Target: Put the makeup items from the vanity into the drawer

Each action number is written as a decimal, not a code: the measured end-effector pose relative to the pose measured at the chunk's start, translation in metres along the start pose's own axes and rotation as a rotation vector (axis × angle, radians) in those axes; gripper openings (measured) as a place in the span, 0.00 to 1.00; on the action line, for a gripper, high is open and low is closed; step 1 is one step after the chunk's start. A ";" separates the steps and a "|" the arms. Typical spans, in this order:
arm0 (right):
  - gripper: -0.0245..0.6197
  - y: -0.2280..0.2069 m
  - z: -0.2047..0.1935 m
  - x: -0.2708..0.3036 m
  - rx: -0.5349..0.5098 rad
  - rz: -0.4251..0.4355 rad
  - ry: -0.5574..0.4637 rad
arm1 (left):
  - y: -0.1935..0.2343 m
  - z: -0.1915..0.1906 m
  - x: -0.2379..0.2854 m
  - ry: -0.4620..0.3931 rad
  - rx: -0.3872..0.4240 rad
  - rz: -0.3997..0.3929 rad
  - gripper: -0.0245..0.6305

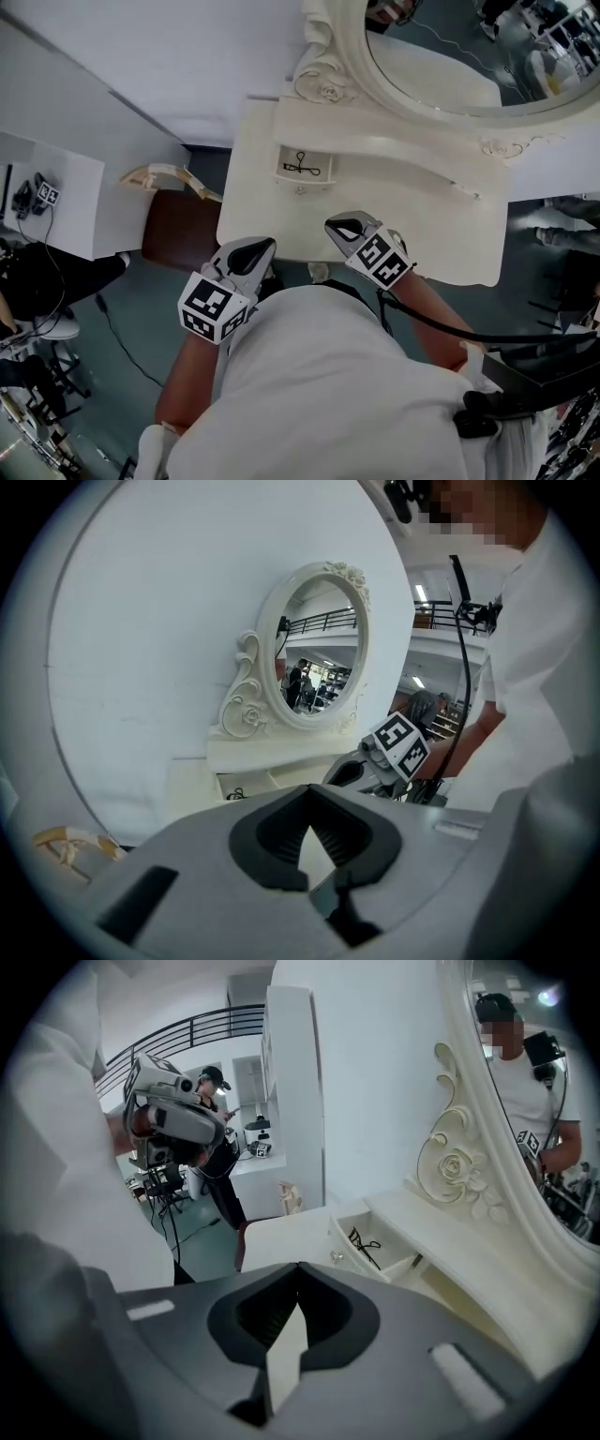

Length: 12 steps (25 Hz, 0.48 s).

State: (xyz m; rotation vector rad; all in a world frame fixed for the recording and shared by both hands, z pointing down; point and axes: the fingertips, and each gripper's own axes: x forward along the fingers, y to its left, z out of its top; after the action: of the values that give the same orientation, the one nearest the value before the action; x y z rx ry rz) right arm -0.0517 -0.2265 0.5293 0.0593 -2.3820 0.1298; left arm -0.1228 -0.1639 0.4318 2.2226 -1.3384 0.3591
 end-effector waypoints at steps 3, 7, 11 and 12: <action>0.04 0.002 -0.019 -0.013 0.012 0.035 -0.013 | -0.020 -0.003 0.015 0.019 -0.003 0.021 0.04; 0.04 0.006 -0.037 -0.024 0.015 0.071 -0.028 | -0.040 -0.007 0.027 0.033 0.004 0.051 0.04; 0.04 0.016 -0.039 -0.033 0.014 0.056 -0.056 | -0.058 -0.014 0.023 0.047 0.022 0.040 0.04; 0.04 0.018 -0.037 -0.036 0.012 0.046 -0.064 | -0.061 -0.016 0.021 0.050 0.028 0.032 0.04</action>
State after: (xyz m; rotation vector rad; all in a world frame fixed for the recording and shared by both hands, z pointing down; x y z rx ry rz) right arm -0.0018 -0.2039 0.5299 0.0152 -2.4475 0.1667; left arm -0.0586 -0.1475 0.4375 2.2027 -1.3523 0.4450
